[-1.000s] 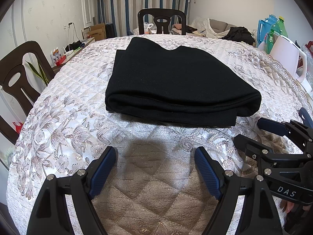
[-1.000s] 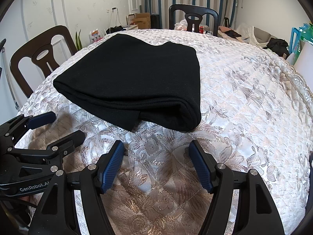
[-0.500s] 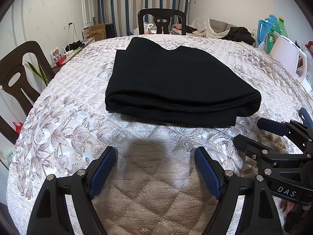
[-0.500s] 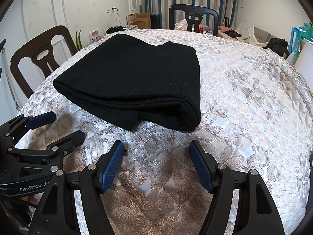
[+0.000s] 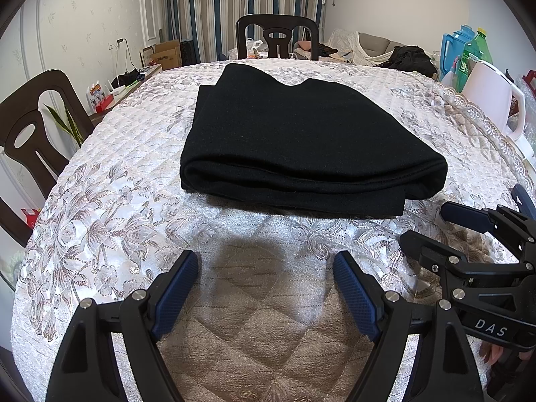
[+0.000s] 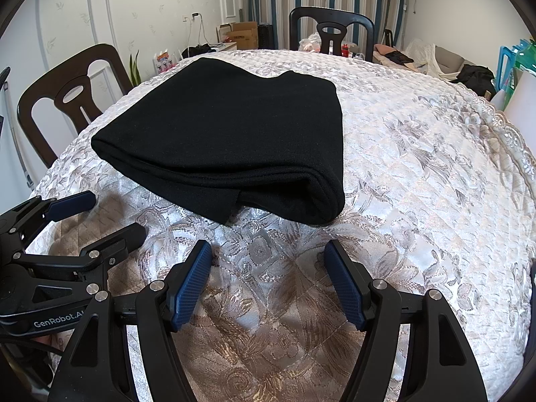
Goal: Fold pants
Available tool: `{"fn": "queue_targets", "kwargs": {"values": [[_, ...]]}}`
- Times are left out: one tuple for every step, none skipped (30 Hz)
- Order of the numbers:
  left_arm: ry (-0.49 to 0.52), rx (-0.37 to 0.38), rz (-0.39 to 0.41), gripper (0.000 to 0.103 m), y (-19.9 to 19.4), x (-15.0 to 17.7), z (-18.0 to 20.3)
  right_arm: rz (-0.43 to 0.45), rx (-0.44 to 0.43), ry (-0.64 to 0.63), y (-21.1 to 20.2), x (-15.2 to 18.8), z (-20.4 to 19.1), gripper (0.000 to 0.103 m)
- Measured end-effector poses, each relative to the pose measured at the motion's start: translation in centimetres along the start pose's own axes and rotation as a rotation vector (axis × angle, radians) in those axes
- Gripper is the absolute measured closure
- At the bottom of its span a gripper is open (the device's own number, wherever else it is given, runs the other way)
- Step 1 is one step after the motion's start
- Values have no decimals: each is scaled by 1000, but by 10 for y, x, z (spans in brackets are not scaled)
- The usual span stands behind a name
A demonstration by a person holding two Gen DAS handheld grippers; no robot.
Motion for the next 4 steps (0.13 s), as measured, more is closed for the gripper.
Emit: {"fn": "queue_targets", "kwargs": {"values": [[0,0,0,18,0,0,0,0,0,0,0,0,0,33],[0,-1,0,18,0,0,0,0,0,0,0,0,0,33],[1,-1,0,18,0,0,0,0,0,0,0,0,0,33],[0,0,0,18,0,0,0,0,0,0,0,0,0,33]]}}
Point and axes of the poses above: each gripper's, at about its wrist camera, not at the fingertips, and y roughly the way its jaws point, z to its right, x to its underside, the point moved 5 cm from there along y, roughly the way its jaws point, and after that the axes turned 14 degrees about -x, right-handed, at the moved point
